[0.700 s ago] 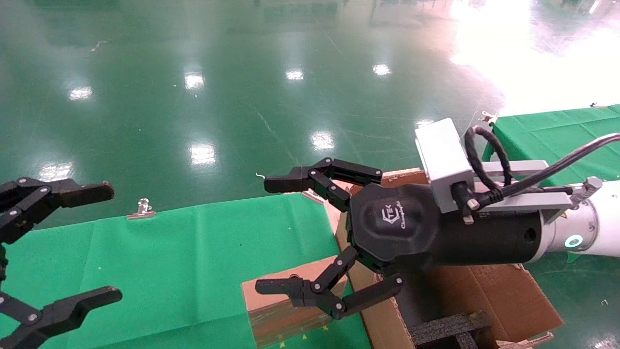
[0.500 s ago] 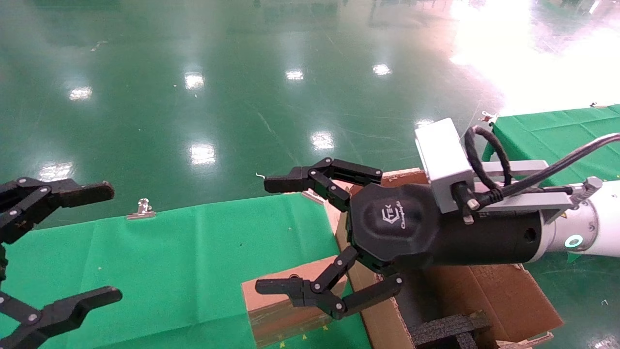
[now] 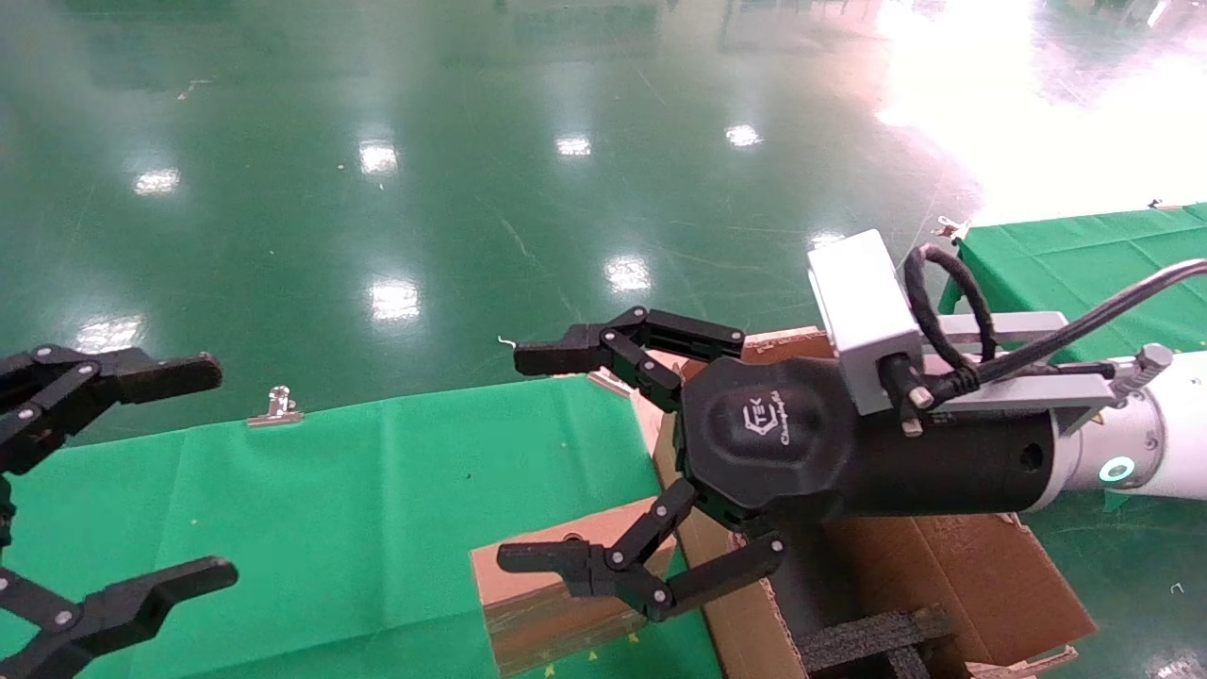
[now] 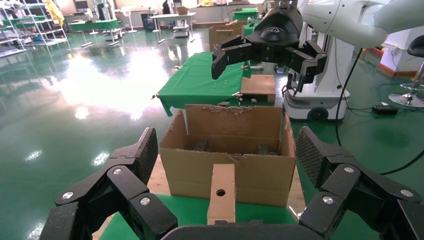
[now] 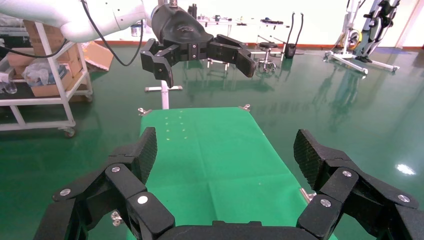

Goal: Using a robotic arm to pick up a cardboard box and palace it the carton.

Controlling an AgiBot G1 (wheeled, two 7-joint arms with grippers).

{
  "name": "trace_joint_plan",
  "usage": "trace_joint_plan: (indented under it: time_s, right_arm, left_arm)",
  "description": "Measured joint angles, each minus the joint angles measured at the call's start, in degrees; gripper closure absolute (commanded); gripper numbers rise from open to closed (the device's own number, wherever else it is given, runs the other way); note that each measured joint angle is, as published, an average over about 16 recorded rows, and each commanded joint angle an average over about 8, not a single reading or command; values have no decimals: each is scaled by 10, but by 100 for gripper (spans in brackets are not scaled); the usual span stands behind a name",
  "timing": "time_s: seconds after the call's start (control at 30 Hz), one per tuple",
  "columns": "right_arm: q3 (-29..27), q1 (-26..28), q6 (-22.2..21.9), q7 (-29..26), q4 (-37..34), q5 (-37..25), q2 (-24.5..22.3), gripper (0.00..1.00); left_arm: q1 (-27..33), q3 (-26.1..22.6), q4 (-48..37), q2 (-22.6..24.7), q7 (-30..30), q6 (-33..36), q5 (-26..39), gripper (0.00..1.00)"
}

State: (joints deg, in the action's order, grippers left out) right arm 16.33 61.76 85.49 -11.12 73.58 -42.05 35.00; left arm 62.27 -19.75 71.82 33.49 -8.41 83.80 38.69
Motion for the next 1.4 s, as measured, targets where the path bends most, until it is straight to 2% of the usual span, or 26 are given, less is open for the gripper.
trace_joint_plan:
  time_s: [0.03, 0.07, 0.33, 0.53, 0.9, 1.4]
  right_arm:
    - [0, 0, 0, 0, 0, 0, 0, 0]
    - [0, 0, 0, 0, 0, 0, 0, 0]
    - [6, 2, 1, -3, 1, -12, -2, 0]
    - [25, 17, 6, -10, 0, -53, -2, 0]
    - [101, 92, 29, -15, -27, -210, 25, 0]
    - [215, 208, 41, 18, -99, -402, 123, 0]
  left_arm:
    - [0, 0, 0, 0, 0, 0, 0, 95]
    - [0, 0, 0, 0, 0, 0, 0, 100]
    - [0, 0, 0, 0, 0, 0, 0, 100]
    - [0, 0, 0, 0, 0, 0, 0, 100]
    - [0, 0, 0, 0, 0, 0, 0, 100]
    - [0, 0, 0, 0, 0, 0, 0, 100]
